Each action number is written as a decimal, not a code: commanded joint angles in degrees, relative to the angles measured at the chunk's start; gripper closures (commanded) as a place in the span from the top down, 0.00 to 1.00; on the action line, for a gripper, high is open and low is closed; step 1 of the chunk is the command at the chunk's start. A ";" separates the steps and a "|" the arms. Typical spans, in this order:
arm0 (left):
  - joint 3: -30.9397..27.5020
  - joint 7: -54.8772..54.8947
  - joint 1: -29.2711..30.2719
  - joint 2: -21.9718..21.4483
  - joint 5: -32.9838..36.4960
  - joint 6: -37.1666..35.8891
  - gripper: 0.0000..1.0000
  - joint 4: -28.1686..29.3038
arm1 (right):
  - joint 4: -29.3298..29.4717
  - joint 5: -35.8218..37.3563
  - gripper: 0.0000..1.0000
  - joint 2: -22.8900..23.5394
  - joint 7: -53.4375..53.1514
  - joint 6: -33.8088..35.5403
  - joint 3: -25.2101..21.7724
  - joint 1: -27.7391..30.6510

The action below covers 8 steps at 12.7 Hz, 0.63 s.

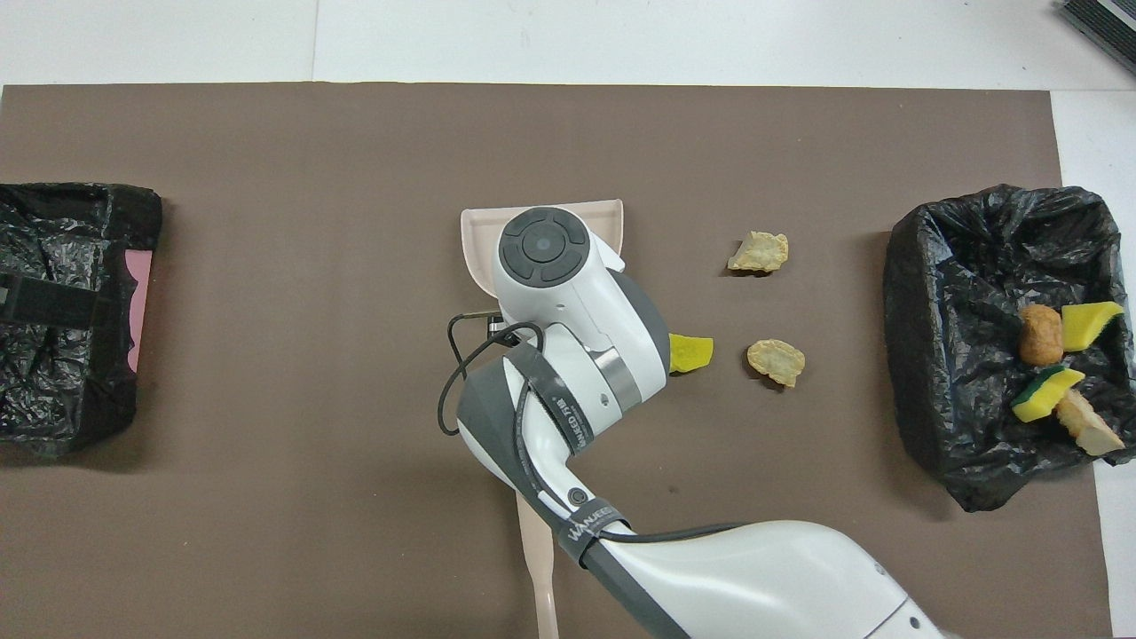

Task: Sweep and dump trash in bin
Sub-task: 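Lower the dustpan onto the mat center with the right gripper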

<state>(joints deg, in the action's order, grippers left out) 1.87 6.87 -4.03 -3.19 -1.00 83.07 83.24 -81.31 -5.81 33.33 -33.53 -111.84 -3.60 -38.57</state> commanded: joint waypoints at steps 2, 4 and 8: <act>0.33 -0.10 0.51 -0.51 0.74 -0.98 1.00 -0.10 | 0.62 -1.75 1.00 -0.01 1.45 -0.32 0.26 1.48; 0.33 -0.10 0.51 -0.51 0.74 -0.98 1.00 -0.10 | 0.18 -1.75 1.00 -1.24 1.54 0.22 0.26 1.83; 0.33 -0.10 0.51 -0.51 0.74 -0.98 1.00 -0.10 | -7.16 -2.01 1.00 -8.60 0.22 4.71 0.43 -0.27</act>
<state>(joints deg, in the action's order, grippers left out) 1.87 6.87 -4.03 -3.19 -1.00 83.06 83.24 -81.56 -6.14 30.40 -33.38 -107.33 -3.57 -37.83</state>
